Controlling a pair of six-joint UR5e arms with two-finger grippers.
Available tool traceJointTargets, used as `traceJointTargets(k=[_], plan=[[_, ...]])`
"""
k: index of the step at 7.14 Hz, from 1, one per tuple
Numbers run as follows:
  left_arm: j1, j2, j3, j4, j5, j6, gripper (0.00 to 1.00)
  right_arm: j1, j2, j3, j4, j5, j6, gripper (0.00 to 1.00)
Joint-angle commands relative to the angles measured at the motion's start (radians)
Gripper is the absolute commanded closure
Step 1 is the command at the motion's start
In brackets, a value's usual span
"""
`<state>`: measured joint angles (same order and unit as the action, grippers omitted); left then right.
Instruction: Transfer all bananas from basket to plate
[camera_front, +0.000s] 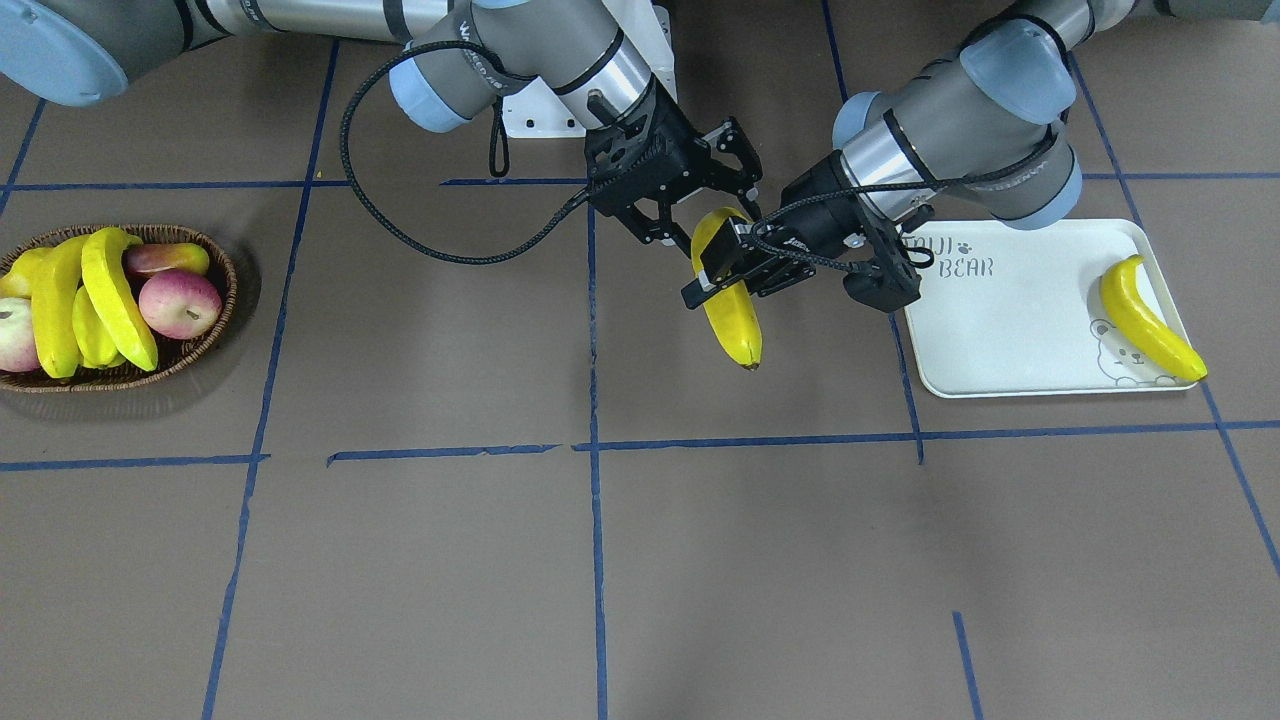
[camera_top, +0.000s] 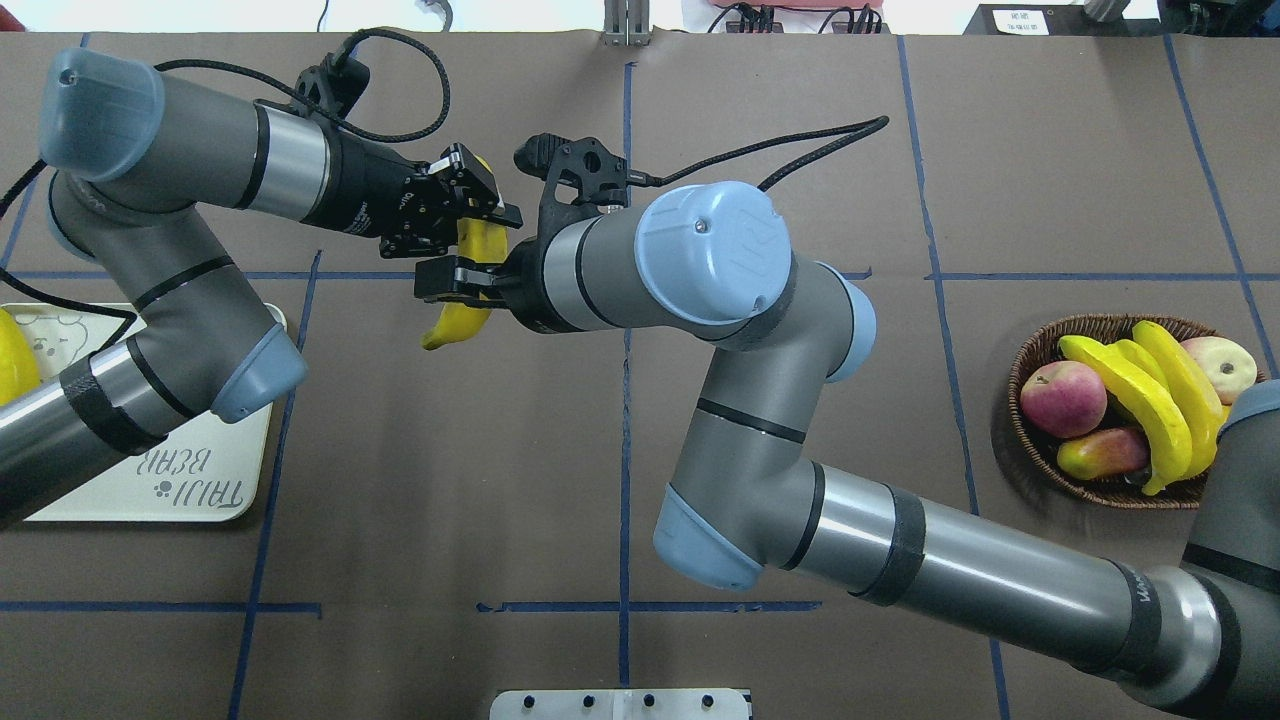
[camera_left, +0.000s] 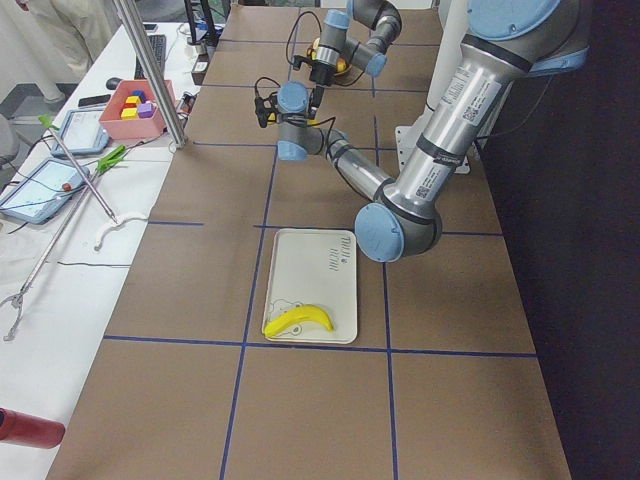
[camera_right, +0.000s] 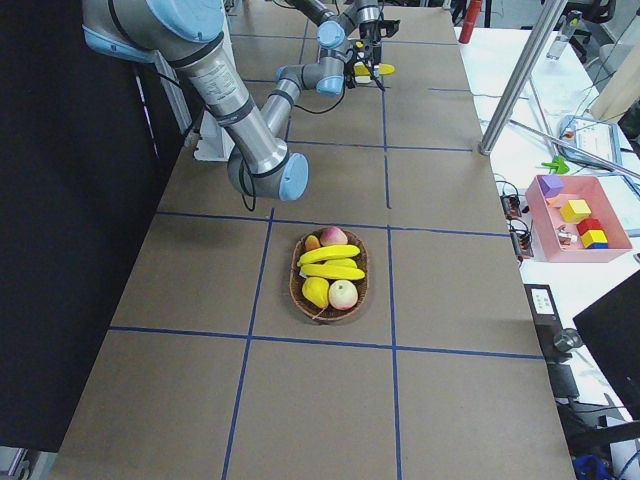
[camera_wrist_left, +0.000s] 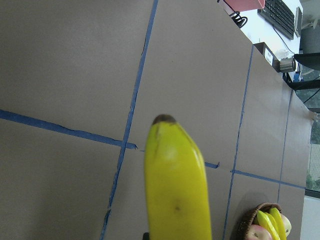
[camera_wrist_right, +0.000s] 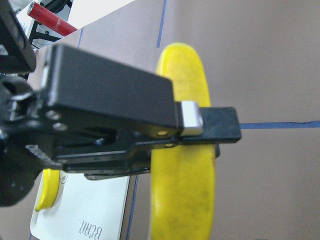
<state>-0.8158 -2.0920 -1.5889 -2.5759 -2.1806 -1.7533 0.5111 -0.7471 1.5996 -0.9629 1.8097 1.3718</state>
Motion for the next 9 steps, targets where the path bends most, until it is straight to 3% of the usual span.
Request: traceJointTargets(k=[1, 4, 7, 8, 9], plan=[[-0.022, 0.042, 0.000, 0.012, 0.010, -0.002, 1.00, 0.078, -0.065, 0.019, -0.010, 0.118, -0.003, 0.00], [-0.123, 0.191, 0.001, 0.087, 0.007, 0.011, 1.00, 0.214, -0.222, 0.075, -0.097, 0.275, -0.058, 0.01], [-0.187, 0.413, 0.018, 0.109, 0.007, 0.121, 1.00, 0.300, -0.311, 0.177, -0.424, 0.286, -0.361, 0.01], [-0.195, 0.450, 0.067, 0.109, 0.007, 0.183, 1.00, 0.317, -0.339, 0.197, -0.503, 0.286, -0.438, 0.01], [-0.207, 0.466, 0.119, 0.111, 0.007, 0.196, 1.00, 0.329, -0.383, 0.215, -0.511, 0.286, -0.495, 0.01]])
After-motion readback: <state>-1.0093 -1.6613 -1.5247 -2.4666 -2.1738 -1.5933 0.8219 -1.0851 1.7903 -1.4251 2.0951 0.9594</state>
